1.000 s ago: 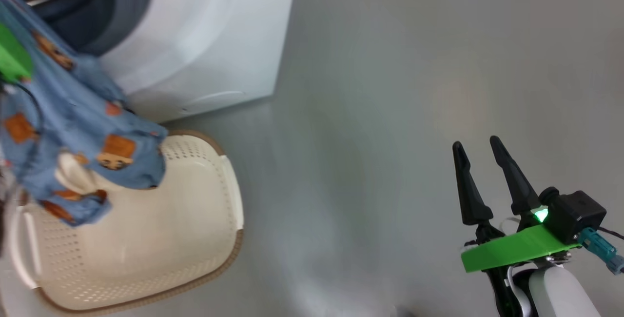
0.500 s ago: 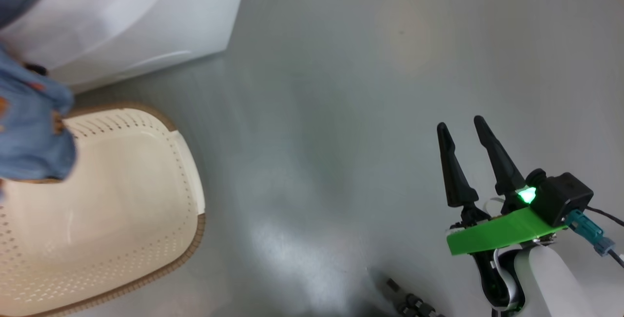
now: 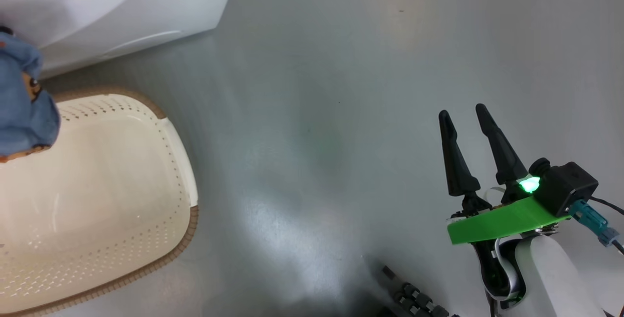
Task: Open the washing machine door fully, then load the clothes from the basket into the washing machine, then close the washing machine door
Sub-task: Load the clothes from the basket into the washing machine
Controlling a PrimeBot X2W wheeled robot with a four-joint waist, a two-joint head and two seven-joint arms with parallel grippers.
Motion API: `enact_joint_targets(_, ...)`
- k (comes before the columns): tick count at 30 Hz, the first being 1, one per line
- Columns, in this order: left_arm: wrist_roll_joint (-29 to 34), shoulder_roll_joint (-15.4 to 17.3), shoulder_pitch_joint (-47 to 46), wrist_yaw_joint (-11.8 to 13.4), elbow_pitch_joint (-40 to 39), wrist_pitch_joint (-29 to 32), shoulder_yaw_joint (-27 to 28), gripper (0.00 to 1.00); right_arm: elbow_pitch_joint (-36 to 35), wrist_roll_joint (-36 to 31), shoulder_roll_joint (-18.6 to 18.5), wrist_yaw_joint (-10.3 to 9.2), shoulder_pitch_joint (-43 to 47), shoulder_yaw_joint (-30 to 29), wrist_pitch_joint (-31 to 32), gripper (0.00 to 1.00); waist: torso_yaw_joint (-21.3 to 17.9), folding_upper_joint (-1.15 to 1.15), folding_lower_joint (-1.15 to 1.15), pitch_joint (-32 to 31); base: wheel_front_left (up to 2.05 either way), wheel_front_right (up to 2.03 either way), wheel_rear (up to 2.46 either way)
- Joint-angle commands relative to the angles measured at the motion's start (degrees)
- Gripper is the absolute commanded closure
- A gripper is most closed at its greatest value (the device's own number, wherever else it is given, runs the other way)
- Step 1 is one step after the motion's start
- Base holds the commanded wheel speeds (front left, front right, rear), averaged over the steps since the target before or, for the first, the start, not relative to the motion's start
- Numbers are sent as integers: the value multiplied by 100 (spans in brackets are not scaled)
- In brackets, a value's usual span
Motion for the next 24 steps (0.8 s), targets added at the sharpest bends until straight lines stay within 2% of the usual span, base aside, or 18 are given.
enact_joint_targets(1,-43,217,-105,7,-5,-54,23,0,-105,-2,-61,31,42,73,-69,0,66,0,0,-68,0,0,0)
enact_joint_targets(13,-219,-144,315,-122,439,-468,-37,0,-163,-289,-61,31,94,-143,-69,0,455,0,0,-446,0,0,0)
enact_joint_targets(20,-406,-559,1100,-156,380,-788,-16,0,-184,-446,-61,31,187,-174,-8,0,786,0,0,-860,0,0,0)
enact_joint_targets(24,-422,-812,1709,-88,187,-920,-44,0,-223,-550,-61,31,265,-199,106,0,1013,0,0,-1128,0,0,0)
